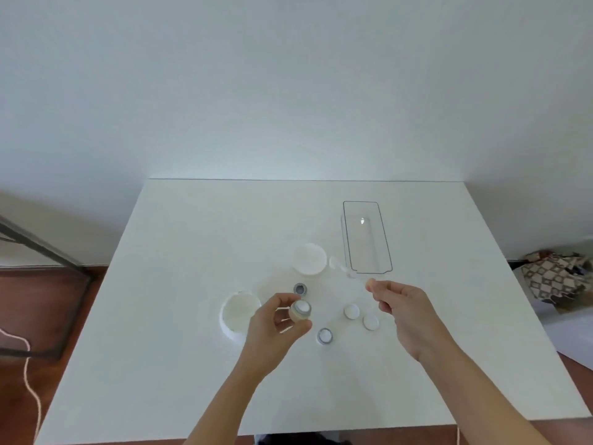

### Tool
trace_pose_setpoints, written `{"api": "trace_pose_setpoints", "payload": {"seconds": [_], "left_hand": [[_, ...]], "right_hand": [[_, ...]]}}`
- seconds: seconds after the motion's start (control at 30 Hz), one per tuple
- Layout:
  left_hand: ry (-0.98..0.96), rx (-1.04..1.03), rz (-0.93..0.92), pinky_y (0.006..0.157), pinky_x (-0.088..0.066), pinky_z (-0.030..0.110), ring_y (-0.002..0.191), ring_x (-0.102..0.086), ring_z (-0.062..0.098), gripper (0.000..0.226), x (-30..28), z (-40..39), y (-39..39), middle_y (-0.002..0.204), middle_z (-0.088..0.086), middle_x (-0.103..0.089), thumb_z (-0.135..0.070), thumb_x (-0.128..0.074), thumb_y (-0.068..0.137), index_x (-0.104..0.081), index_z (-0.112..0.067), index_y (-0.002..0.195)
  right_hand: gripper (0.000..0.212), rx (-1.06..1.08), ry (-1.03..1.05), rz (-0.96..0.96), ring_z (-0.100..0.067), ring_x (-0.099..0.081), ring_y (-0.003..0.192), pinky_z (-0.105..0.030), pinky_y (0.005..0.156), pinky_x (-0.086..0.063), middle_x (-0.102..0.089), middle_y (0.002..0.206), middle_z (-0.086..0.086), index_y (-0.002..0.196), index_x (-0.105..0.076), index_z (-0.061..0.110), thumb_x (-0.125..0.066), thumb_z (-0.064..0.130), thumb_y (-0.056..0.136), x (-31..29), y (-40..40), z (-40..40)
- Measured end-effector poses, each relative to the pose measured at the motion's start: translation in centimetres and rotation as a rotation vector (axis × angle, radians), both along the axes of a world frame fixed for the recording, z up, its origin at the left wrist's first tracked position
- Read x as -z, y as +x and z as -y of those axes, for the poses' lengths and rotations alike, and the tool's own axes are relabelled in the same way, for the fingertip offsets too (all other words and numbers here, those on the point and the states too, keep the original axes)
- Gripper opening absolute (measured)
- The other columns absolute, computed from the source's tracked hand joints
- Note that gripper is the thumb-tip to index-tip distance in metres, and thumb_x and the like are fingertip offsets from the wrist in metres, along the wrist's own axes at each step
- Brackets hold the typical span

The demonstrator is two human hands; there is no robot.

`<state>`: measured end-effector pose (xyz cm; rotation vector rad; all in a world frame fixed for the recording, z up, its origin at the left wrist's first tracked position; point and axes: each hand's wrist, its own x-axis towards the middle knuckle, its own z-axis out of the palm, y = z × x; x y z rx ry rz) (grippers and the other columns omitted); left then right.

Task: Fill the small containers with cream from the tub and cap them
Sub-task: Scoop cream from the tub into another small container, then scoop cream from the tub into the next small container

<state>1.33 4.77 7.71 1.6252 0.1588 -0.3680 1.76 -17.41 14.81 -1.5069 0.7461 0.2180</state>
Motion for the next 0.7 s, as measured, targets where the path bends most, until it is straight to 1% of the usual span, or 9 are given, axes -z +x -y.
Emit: {"api": "trace_pose_setpoints", "payload": {"seconds": [0.07,0.13,0.23,0.37,0.43,0.5,0.57,0.63,0.7], "left_hand": [[0.095,0.050,0.017,0.075,-0.054,0.014,0.088,-0.070,0.005,0.030,1.1,1.6,0.3,0.095,-0.009,-0.074,-0.002,-0.080,0.077,-0.067,-0.021,0.098],[0.200,0.090,0.034,0.072,-0.051,0.011,0.086,-0.066,0.001,0.031,2.2,2.7,0.8,0.093,-0.012,-0.072,-0.003,-0.080,0.076,-0.066,-0.024,0.094],[0.334,0.097,0.004,0.071,-0.047,0.012,0.090,-0.064,0.011,0.034,4.3,3.2,1.4,0.096,-0.006,-0.070,0.001,-0.077,0.075,-0.064,-0.021,0.098],[0.451,0.131,-0.040,0.087,-0.055,0.033,0.098,-0.063,0.025,0.039,6.2,3.3,1.1,0.112,0.010,-0.062,0.009,-0.073,0.076,-0.064,-0.006,0.110],[0.499,0.149,-0.028,0.091,-0.055,0.036,0.101,-0.063,0.026,0.039,6.8,3.2,0.5,0.113,0.011,-0.060,0.009,-0.073,0.076,-0.064,-0.004,0.111],[0.533,0.163,-0.009,0.088,-0.052,0.030,0.099,-0.063,0.024,0.038,7.2,3.2,0.0,0.110,0.008,-0.061,0.007,-0.075,0.076,-0.066,-0.005,0.111],[0.558,0.182,0.008,0.085,-0.046,0.022,0.097,-0.061,0.019,0.039,7.5,3.3,-0.4,0.109,0.006,-0.063,0.004,-0.077,0.075,-0.067,-0.006,0.112],[0.591,0.211,0.024,0.085,-0.042,0.020,0.098,-0.058,0.018,0.041,7.7,3.3,-0.7,0.109,0.004,-0.064,0.001,-0.078,0.076,-0.067,-0.007,0.114],[0.613,0.217,0.028,0.087,-0.042,0.021,0.102,-0.058,0.020,0.041,7.9,3.3,-0.8,0.111,0.005,-0.064,0.001,-0.078,0.076,-0.066,-0.007,0.115]], "right_hand": [[0.012,0.032,-0.004,-0.017,-0.016,-0.042,0.071,-0.019,0.071,-0.035,-0.058,0.069,0.006,0.081,-0.073,0.010,-0.070,0.022,0.085,0.4,-1.0,1.2],[0.013,0.052,-0.001,-0.031,-0.015,-0.042,0.071,-0.018,0.069,-0.034,-0.058,0.068,0.008,0.081,-0.074,0.010,-0.071,0.023,0.084,0.8,-1.8,2.0],[0.013,0.070,0.007,-0.041,-0.016,-0.042,0.072,-0.020,0.073,-0.034,-0.058,0.065,0.010,0.079,-0.074,0.011,-0.071,0.023,0.085,1.4,-2.7,2.9],[0.014,0.074,0.017,-0.055,-0.015,-0.044,0.074,-0.023,0.078,-0.033,-0.059,0.062,0.015,0.076,-0.073,0.013,-0.070,0.023,0.085,1.9,-3.4,3.8],[0.013,0.077,0.030,-0.061,-0.014,-0.044,0.074,-0.026,0.084,-0.032,-0.061,0.068,0.012,0.079,-0.073,0.013,-0.070,0.023,0.085,2.1,-3.4,4.0],[0.012,0.078,0.034,-0.064,-0.012,-0.044,0.073,-0.025,0.083,-0.034,-0.061,0.069,0.011,0.078,-0.073,0.013,-0.070,0.022,0.085,2.3,-3.3,3.9],[0.012,0.070,0.028,-0.060,-0.011,-0.046,0.072,-0.021,0.076,-0.036,-0.061,0.061,0.015,0.076,-0.073,0.014,-0.071,0.022,0.085,2.4,-3.1,3.7],[0.012,0.062,0.032,-0.052,-0.008,-0.048,0.072,-0.017,0.073,-0.035,-0.061,0.057,0.018,0.077,-0.073,0.014,-0.071,0.022,0.085,2.5,-2.9,3.4],[0.011,0.055,0.047,-0.039,-0.007,-0.049,0.073,-0.016,0.072,-0.035,-0.063,0.061,0.017,0.079,-0.073,0.013,-0.071,0.022,0.085,2.5,-2.6,3.1]]}}
